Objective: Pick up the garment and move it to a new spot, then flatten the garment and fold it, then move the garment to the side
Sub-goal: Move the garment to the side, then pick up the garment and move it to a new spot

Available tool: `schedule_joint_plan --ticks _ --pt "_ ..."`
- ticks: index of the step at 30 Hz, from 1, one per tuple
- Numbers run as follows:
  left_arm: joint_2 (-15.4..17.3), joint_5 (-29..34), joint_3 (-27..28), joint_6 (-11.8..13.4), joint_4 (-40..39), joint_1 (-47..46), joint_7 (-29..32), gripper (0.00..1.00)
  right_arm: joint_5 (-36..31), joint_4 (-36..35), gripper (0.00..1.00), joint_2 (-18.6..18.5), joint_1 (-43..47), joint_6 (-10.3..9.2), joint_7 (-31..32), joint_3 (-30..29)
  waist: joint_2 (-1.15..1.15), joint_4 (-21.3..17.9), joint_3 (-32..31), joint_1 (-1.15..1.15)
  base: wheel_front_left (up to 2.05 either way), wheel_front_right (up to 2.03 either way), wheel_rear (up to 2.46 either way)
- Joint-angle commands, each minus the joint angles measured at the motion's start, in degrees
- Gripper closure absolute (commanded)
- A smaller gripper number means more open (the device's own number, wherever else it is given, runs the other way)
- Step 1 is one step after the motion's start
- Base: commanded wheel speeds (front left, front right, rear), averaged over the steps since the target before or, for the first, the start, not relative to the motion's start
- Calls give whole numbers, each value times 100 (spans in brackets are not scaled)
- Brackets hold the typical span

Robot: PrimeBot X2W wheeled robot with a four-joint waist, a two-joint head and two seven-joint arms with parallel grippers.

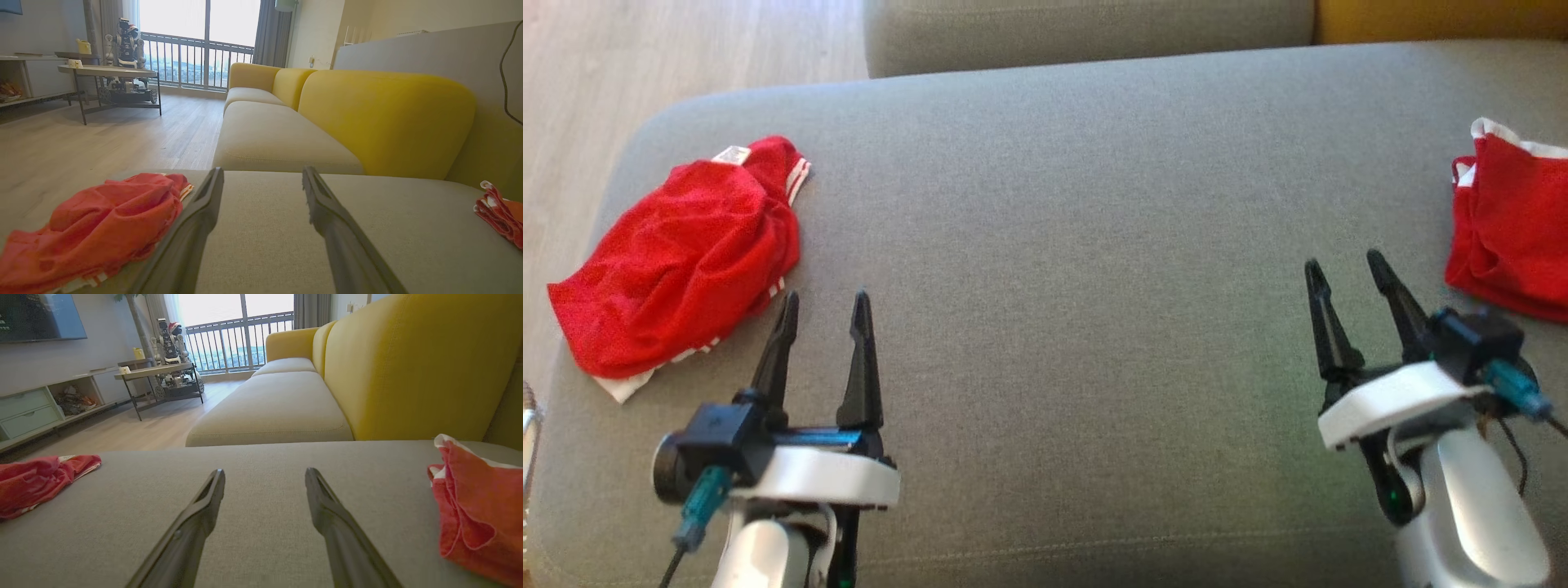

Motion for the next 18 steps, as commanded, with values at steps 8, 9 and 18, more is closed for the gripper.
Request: schedule_joint_plan --ticks 8,9,18 --pt "13 -9 259 42 -179 -51 -29 0 264 -320 0 50 -13 -2 -37 242 0 129 -71 1 0 0 0" --pt "13 -33 278 60 -196 -43 -29 0 282 -333 0 50 -1 -2 -37 248 0 185 -74 1 0 0 0" --pt "13 -128 448 86 -241 159 -29 0 451 -338 0 50 106 -2 -37 575 0 963 -50 1 0 0 0"
